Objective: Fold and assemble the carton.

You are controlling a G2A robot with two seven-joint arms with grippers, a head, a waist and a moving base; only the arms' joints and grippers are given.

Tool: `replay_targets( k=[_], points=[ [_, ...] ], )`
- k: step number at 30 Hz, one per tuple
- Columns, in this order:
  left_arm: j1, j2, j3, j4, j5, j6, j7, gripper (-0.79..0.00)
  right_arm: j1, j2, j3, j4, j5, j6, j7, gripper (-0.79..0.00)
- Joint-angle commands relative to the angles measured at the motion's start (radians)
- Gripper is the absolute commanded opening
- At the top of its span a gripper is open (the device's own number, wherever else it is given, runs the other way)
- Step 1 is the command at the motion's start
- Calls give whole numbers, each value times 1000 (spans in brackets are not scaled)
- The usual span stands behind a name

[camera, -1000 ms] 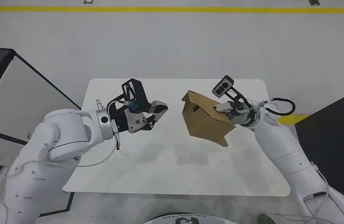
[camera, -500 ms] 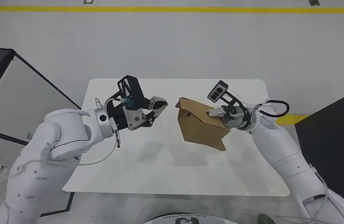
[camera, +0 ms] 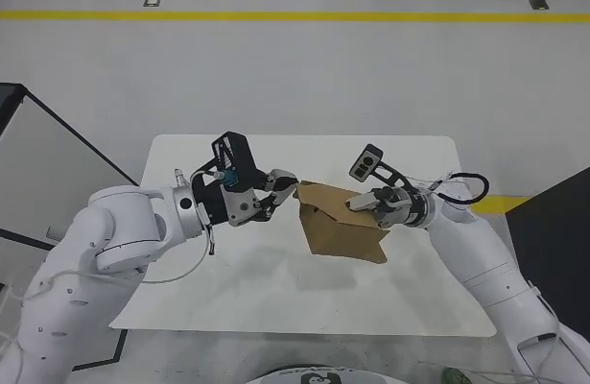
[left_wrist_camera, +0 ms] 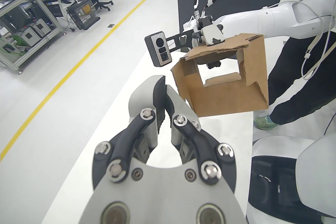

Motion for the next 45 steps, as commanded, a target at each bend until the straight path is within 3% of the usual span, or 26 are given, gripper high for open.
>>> replay_targets(
  k=[1, 24, 34, 45],
  points=[
    [-4, -1, 7, 1, -7, -5, 2, -785, 0, -1, 2, 0, -4, 0, -4, -785],
    [-26, -12, 53, -12, -6, -16, -11, -785, -19, -20, 11, 16, 71, 21, -5, -785],
    [-38, -16, 67, -18, 20, -12, -28, -785, -19, -32, -9, 49, 105, 84, -17, -785],
    [-39, -17, 48, 3, 22, -11, -19, -785, -17, -42, -13, 77, 113, 90, -4, -785]
  ],
)
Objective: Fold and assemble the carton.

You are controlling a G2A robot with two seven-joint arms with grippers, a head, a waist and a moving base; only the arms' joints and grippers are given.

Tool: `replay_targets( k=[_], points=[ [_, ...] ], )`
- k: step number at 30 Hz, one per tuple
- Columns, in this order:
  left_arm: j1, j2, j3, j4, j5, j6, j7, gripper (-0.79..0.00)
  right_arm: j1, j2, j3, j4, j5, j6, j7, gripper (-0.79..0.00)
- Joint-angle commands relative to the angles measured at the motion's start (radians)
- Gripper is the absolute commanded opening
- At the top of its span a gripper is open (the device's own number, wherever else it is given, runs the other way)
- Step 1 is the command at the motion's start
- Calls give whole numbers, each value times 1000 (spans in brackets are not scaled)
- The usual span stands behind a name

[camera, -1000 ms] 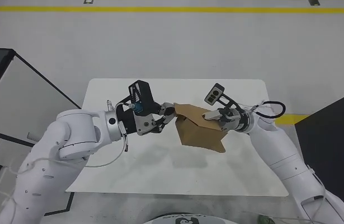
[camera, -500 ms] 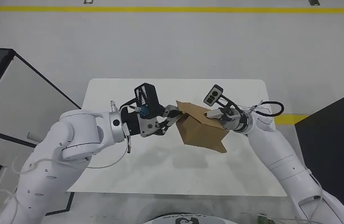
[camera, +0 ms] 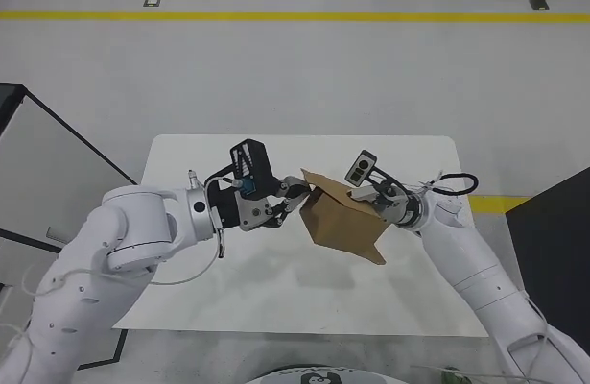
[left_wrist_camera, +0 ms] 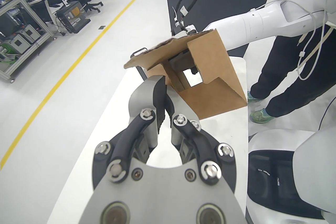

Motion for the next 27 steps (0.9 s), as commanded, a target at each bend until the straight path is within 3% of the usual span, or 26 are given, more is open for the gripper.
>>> replay_targets(
  k=[1, 27],
  points=[
    [3, 1, -9, 0, 1, -1, 0, -785, 0, -2, 0, 4, 5, 4, 2, -785],
    [-10, -7, 42, -24, 26, -17, -36, -785, -5, -23, -17, 6, 1, 37, 5, -785]
  ],
)
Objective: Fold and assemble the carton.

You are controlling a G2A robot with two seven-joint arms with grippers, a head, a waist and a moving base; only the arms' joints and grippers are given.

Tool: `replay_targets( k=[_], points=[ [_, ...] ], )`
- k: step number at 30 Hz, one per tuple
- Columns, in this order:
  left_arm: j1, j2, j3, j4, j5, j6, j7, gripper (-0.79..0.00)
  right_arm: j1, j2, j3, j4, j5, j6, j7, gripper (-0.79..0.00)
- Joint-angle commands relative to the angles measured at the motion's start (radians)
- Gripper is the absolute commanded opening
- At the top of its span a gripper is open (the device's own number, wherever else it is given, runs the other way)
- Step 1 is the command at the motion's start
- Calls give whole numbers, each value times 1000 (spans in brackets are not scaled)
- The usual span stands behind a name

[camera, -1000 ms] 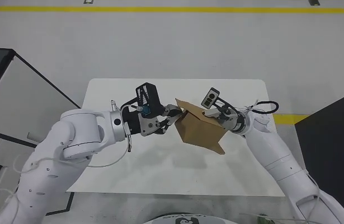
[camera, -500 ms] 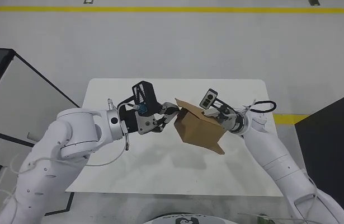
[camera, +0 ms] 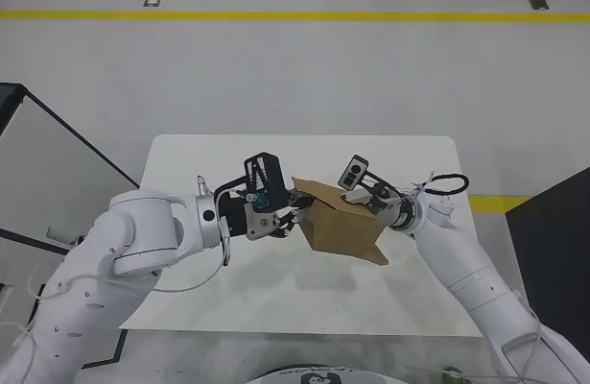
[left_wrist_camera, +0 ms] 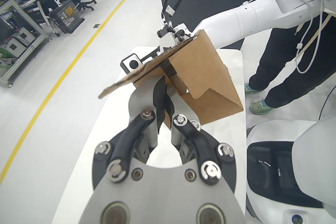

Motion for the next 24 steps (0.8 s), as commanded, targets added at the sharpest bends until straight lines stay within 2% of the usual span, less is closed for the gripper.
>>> replay_targets(
  k=[1, 11, 24],
  points=[
    [-2, 0, -5, 3, -1, 5, 2, -785, -3, 0, 3, 0, 1, 0, -1, -785],
    [33, 6, -71, -10, 18, 23, 27, -785, -24, -5, 11, -3, 25, 21, -10, -785],
    [55, 9, -115, -42, 59, 8, 41, -785, -33, -9, 24, -6, 29, 30, -17, -785]
  ],
)
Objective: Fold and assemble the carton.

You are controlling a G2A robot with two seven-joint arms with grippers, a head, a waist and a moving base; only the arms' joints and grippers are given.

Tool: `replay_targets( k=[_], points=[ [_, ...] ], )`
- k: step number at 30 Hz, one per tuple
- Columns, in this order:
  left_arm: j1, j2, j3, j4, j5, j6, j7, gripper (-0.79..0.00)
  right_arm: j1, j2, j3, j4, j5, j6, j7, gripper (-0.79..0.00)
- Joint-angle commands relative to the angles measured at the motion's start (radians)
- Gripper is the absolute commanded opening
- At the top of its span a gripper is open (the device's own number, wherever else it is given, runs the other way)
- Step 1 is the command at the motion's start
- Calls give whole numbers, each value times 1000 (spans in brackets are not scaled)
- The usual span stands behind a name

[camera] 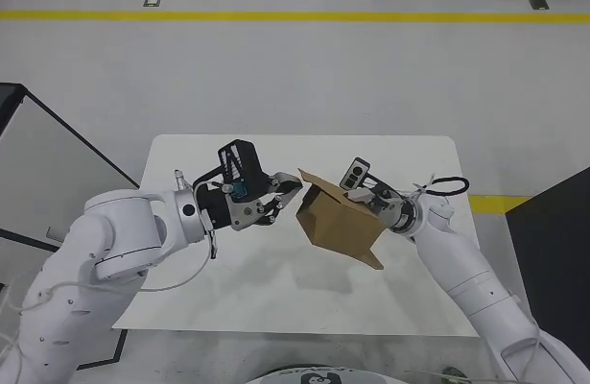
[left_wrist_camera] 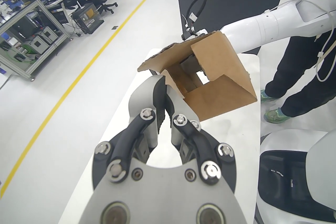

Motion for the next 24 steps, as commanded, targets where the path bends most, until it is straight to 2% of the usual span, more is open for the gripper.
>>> replay_targets(
  k=[1, 11, 18, 24],
  points=[
    [-1, 0, -3, -8, 23, -9, 12, -785, -2, -1, 1, 1, 6, 5, 1, -785],
    [-3, -2, -1, -56, 189, -37, 68, -785, -13, -4, 11, 3, 33, 43, -2, -785],
    [-1, -2, -2, -56, 195, -31, 64, -785, -13, -4, 13, 1, 34, 42, 0, -785],
    [2, -4, -6, -84, 295, -54, 142, -785, -39, -3, 20, -23, 36, 61, -58, -785]
  ],
)
